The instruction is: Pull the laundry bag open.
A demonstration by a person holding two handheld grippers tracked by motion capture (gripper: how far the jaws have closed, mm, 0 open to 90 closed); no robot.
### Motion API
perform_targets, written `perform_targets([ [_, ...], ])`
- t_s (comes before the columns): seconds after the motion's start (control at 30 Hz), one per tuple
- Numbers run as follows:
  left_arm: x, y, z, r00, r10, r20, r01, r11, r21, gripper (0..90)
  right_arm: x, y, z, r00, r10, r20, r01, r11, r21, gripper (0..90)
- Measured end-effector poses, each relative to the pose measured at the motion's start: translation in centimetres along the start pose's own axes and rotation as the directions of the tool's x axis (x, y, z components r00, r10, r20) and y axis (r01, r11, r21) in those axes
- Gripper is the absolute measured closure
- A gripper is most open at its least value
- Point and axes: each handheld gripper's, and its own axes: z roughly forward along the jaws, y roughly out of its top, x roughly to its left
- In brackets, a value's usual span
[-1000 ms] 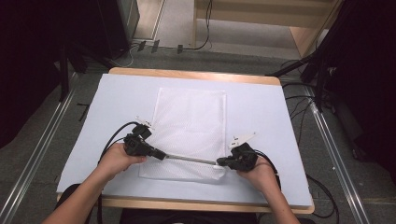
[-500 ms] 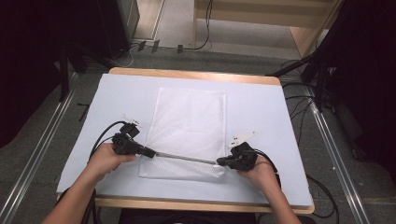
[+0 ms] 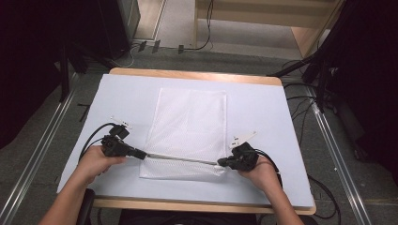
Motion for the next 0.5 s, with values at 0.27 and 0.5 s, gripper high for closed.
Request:
perform_targets([
  [0.27,0.15,-0.07,-0.15,1.0000,0.003,-0.006,-0.003,1.0000,-0.001,88.0,-0.07,0.01,0.02,1.0000,-0.003,-0.001,0.003,1.000,-0.002,90.0],
  [0.5,0.18,-0.25,-0.10,0.9999,0.009,0.004,-0.009,0.9999,-0.013,87.6,-0.23,0.11,0.00,0.9998,0.015,-0.013,-0.015,1.000,0.002,90.0],
])
